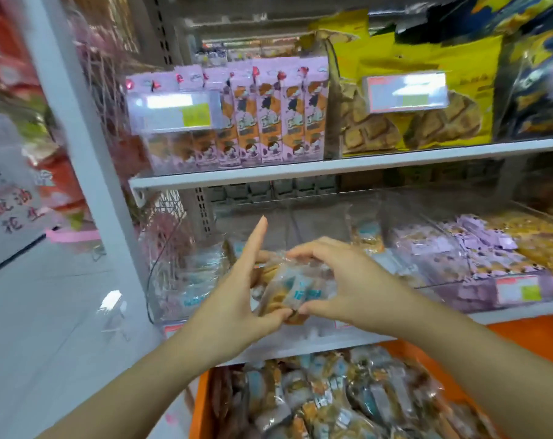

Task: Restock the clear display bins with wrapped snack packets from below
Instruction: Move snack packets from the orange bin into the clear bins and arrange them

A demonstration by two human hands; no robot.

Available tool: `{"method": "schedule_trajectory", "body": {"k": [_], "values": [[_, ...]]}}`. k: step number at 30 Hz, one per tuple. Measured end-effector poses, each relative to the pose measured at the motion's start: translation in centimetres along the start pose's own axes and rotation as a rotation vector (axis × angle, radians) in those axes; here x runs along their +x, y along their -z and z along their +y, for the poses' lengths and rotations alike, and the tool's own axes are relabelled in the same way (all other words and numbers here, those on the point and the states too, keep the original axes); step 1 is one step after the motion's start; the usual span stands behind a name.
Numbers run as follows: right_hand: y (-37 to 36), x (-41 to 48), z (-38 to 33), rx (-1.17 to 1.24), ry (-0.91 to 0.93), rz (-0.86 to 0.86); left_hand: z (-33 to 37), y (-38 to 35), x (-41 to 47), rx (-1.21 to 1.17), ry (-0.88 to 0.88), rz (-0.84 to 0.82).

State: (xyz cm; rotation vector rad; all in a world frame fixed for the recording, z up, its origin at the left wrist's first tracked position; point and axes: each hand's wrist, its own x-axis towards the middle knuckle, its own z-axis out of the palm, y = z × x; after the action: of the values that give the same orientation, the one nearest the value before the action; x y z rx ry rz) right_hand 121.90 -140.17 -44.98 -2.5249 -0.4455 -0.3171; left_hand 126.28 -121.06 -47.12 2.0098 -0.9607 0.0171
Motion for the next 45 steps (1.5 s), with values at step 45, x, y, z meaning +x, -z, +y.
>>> {"method": "schedule_trajectory", "body": {"k": [45], "values": [[-2.2, 11.6, 10.0, 0.200, -0.224, -0.016, -13.8, 4.5, 18.0, 0.308, 0.476, -0.181]]}}
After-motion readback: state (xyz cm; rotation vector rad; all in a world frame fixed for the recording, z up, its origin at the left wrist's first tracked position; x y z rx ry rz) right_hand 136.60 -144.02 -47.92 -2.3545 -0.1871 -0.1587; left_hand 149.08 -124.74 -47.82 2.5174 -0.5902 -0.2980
